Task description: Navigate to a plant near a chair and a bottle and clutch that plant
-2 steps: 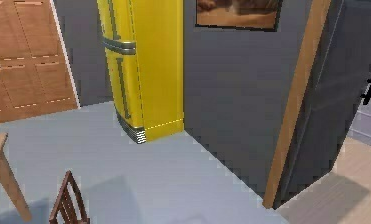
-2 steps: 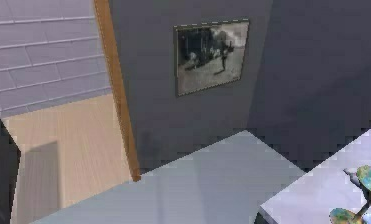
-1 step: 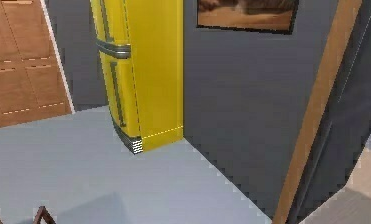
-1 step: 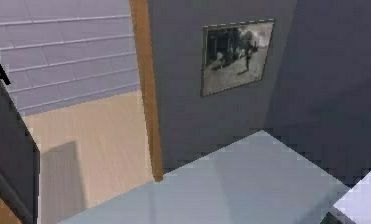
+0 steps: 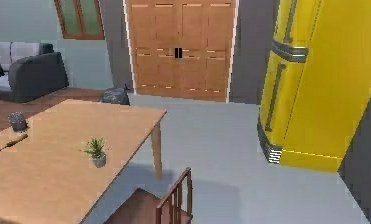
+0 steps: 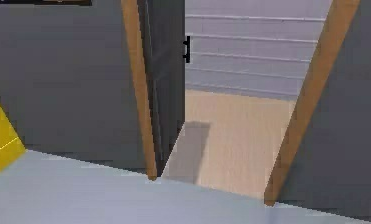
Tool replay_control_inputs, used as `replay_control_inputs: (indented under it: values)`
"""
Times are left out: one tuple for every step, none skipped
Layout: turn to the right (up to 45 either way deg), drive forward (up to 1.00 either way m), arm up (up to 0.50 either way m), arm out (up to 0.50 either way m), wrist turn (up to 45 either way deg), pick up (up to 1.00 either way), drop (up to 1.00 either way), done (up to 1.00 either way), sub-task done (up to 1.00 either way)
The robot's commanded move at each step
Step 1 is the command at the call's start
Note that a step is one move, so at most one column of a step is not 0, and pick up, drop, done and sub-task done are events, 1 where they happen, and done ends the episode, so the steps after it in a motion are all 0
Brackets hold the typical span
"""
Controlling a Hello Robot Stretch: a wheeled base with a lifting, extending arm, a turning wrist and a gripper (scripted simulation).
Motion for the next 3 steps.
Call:
replay_control_inputs:
  values:
    - [-45.0, 0.00, 0.00, 0.00, 0.0, 0.00, 0.00, 0.00, 0.00]
    - [-45.0, 0.00, 0.00, 0.00, 0.0, 0.00, 0.00, 0.00, 0.00]
    - [-24.0, 0.00, 0.00, 0.00, 0.0, 0.00, 0.00, 0.00, 0.00]
